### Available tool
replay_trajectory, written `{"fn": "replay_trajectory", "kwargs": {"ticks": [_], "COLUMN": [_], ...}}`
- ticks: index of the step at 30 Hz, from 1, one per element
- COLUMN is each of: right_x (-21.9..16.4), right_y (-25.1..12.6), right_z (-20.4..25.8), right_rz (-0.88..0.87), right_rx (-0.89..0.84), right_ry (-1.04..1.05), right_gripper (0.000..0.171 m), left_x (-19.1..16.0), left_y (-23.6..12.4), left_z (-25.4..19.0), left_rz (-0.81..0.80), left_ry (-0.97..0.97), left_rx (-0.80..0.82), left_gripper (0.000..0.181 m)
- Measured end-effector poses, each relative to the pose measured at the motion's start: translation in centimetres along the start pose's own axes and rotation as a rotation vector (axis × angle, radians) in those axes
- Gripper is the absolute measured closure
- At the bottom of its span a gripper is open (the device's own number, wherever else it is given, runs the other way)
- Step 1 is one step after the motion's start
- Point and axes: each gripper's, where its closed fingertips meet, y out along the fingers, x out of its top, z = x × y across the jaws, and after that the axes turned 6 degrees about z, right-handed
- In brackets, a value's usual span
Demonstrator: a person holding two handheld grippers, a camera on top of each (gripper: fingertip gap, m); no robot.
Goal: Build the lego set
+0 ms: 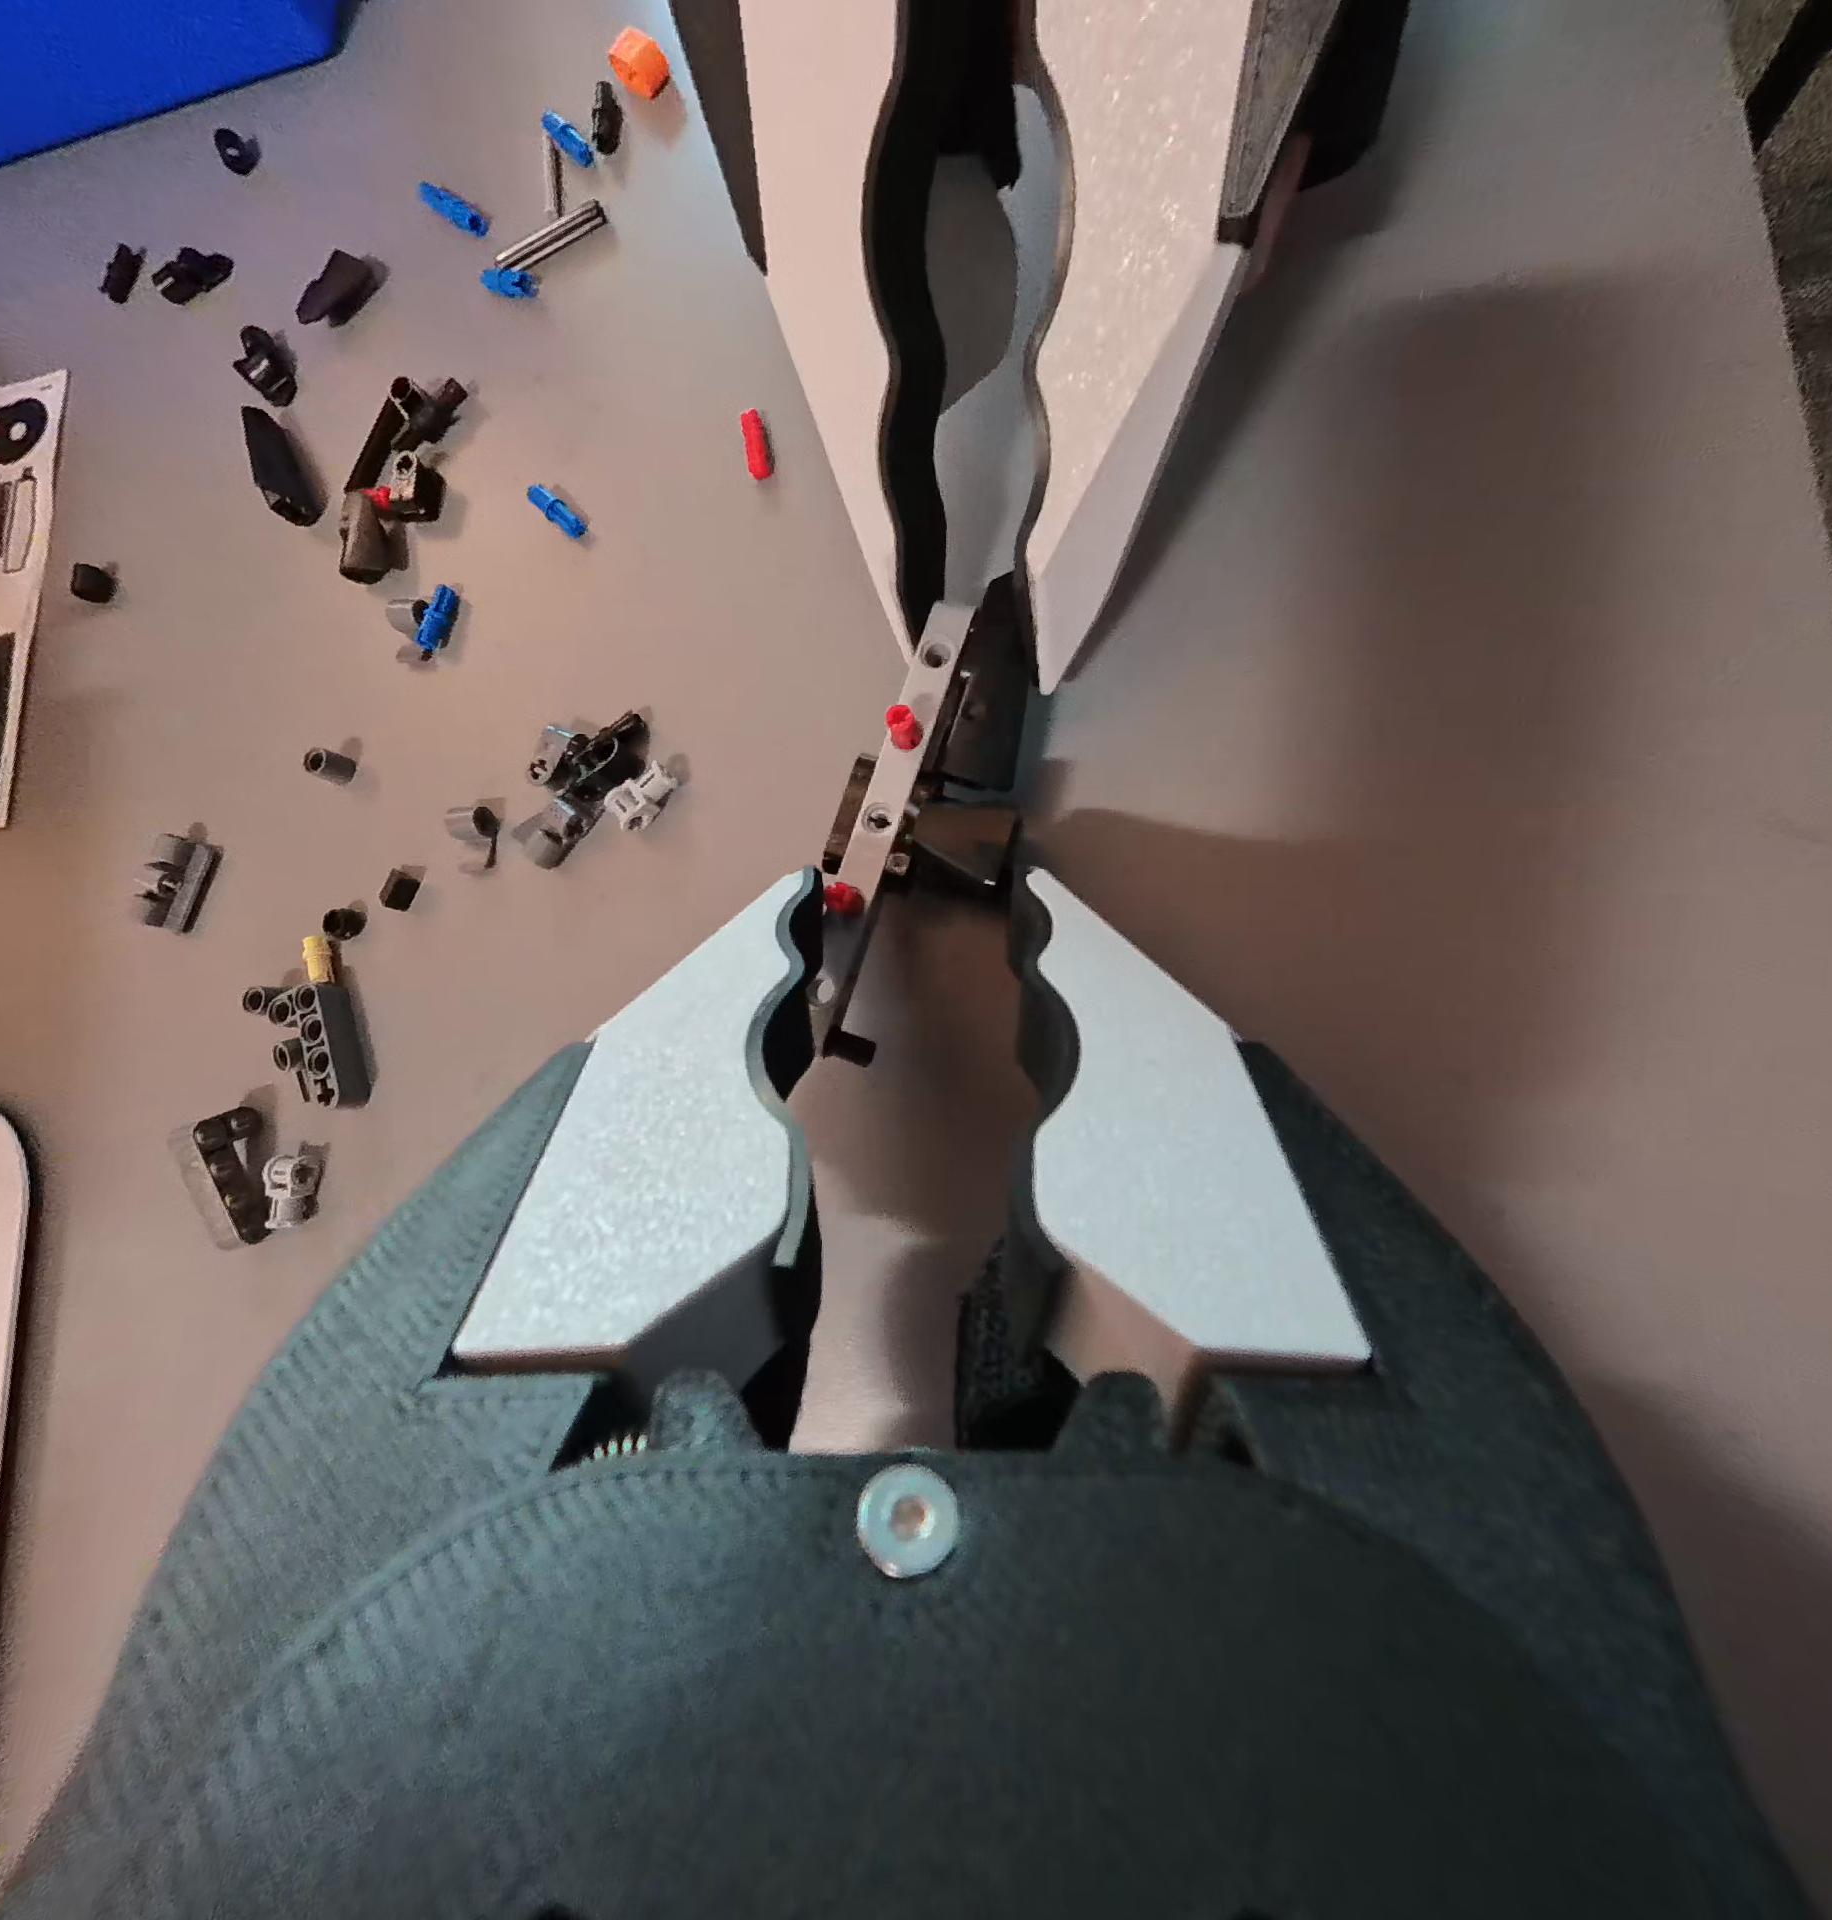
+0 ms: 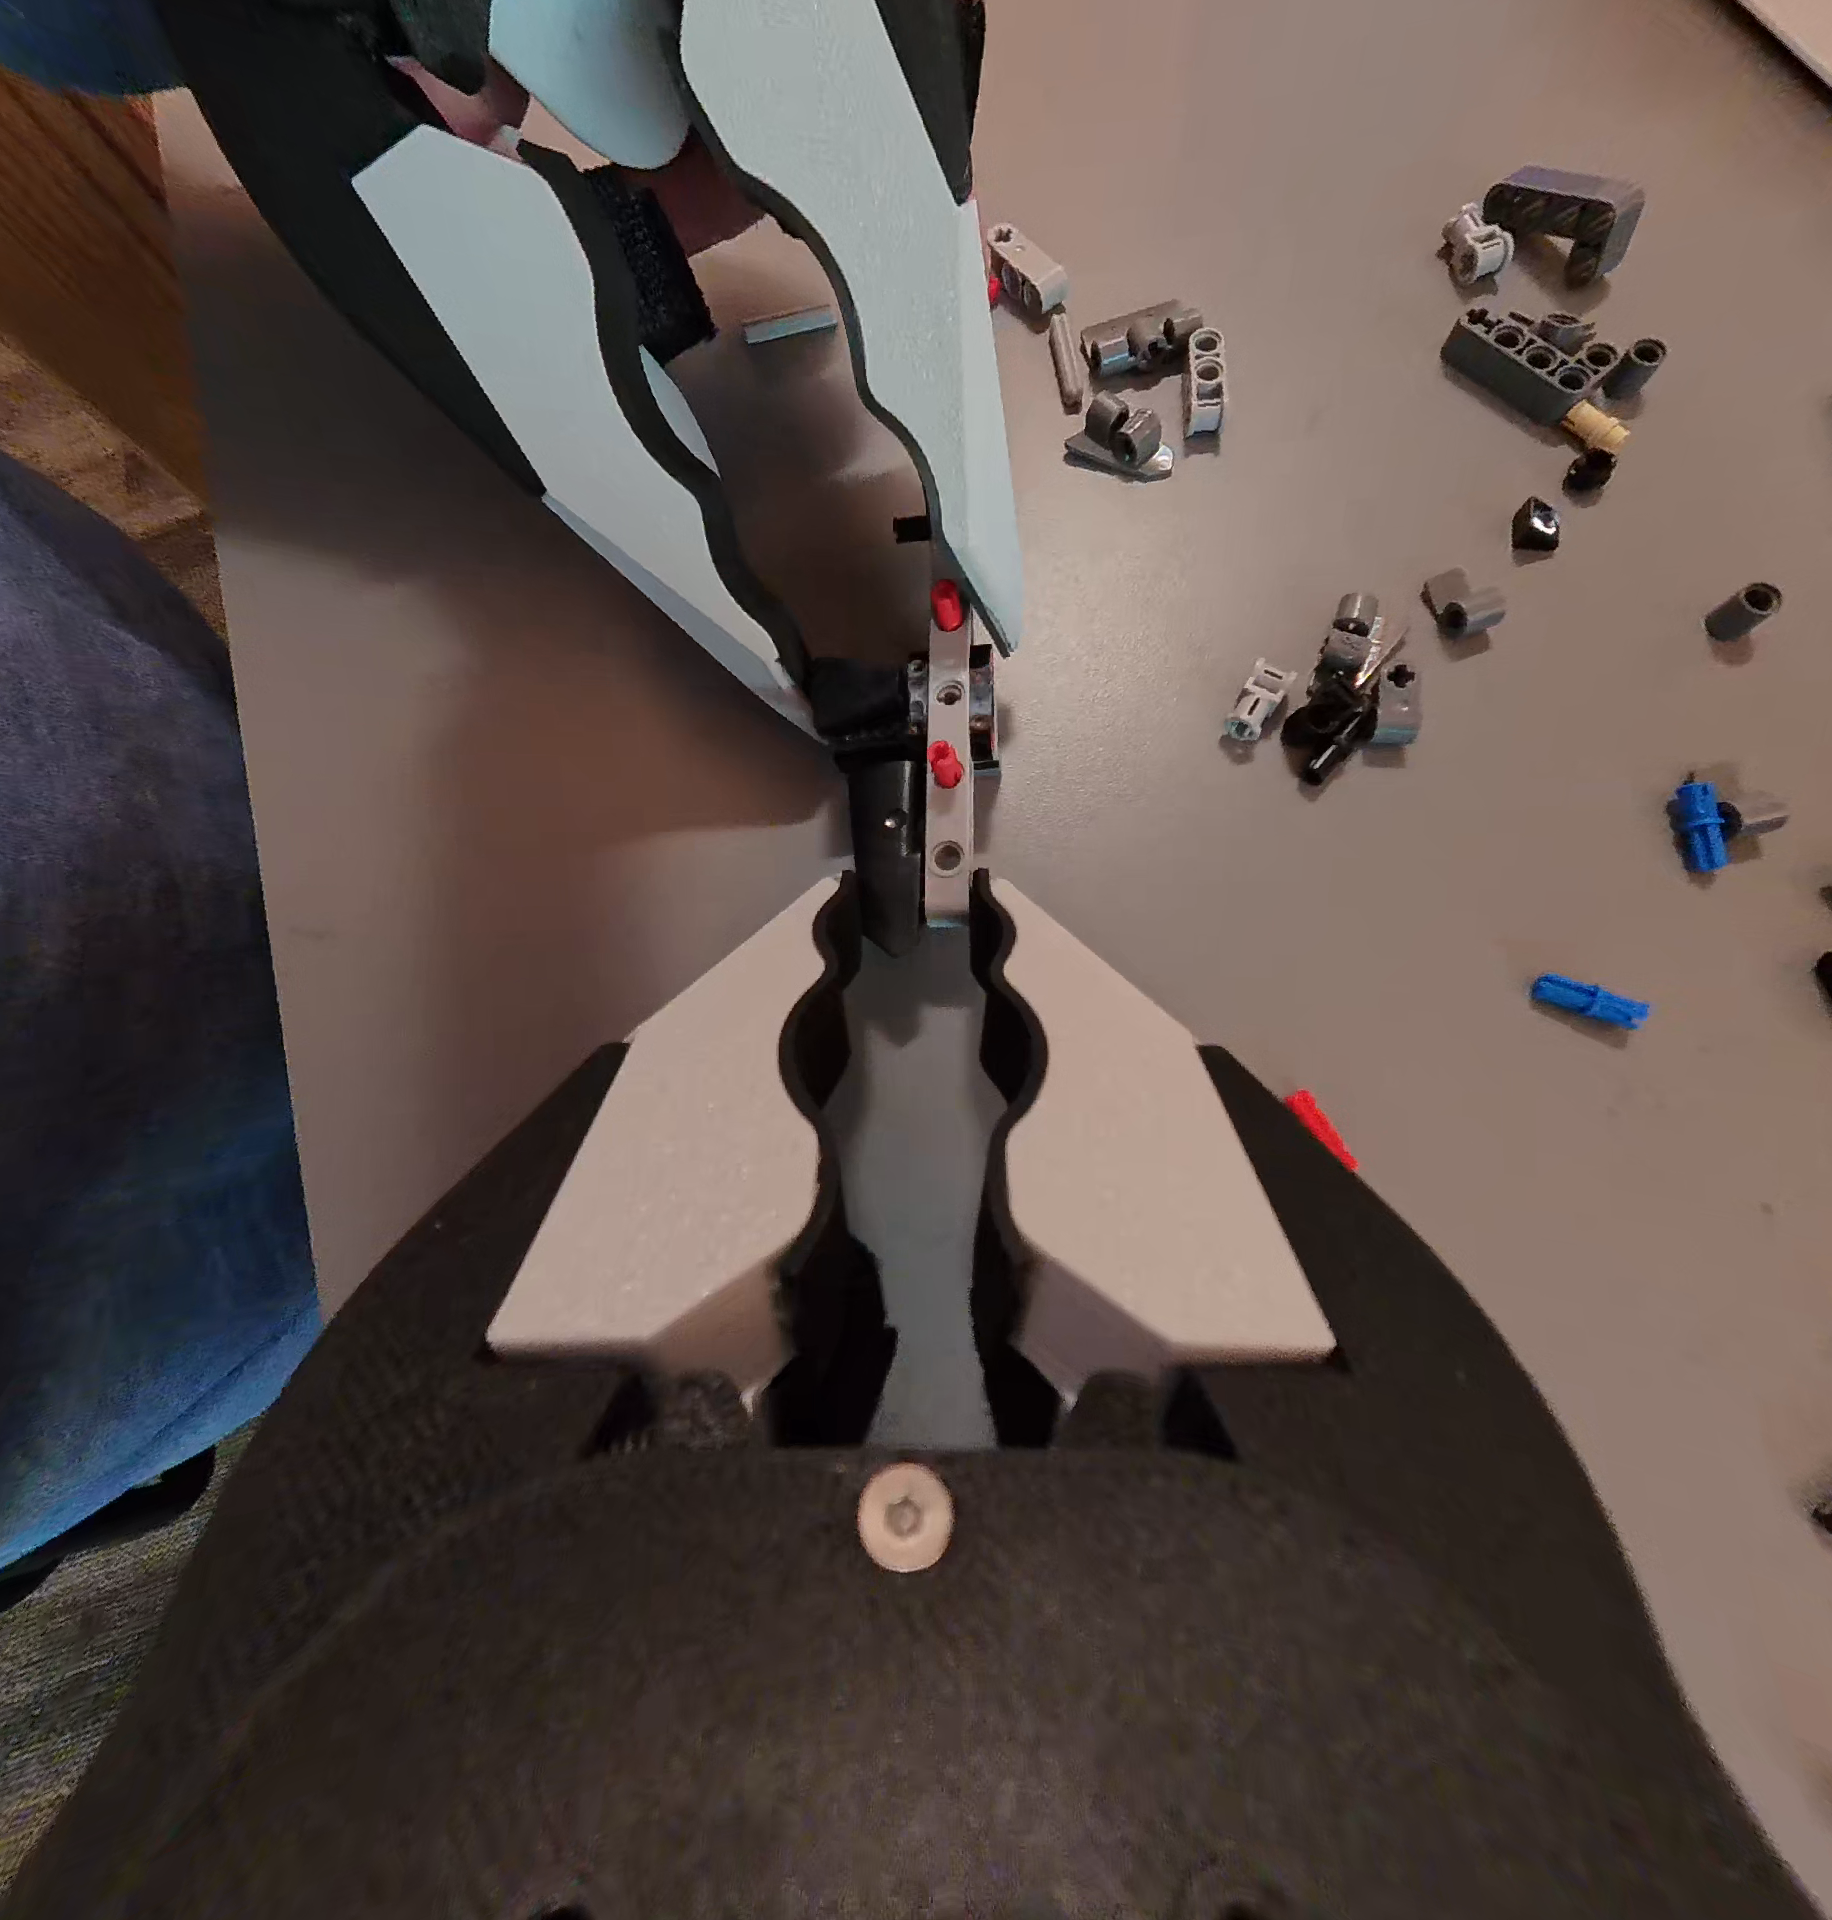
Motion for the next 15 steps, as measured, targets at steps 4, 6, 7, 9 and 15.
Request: {"fn": "replay_trajectory", "kwargs": {"ticks": [4,6,7,9,15], "right_x": [-0.1,0.1,0.2,0.3,0.7], "right_y": [-0.1,-0.3,-0.5,-0.7,-1.2], "right_z": [-0.3,-0.5,-0.5,-0.8,-1.1], "right_rz": [-0.004,-0.009,-0.013,-0.007,-0.005], "right_rx": [0.041,0.037,0.036,0.031,0.036], "right_ry": [0.026,0.015,0.011,0.008,0.006], "right_gripper": [0.152,0.151,0.152,0.151,0.145], "left_x": [0.0,0.0,0.0,0.0,-0.1], "left_y": [0.1,0.2,0.2,0.1,-0.7], "left_z": [0.0,0.0,0.0,0.1,0.4], "left_rz": [-0.003,-0.006,-0.006,-0.007,-0.024], "left_ry": [-0.032,-0.050,-0.059,-0.068,-0.113], "left_rx": [0.001,0.003,0.008,0.014,0.027], "left_gripper": [0.145,0.145,0.143,0.140,0.138]}}
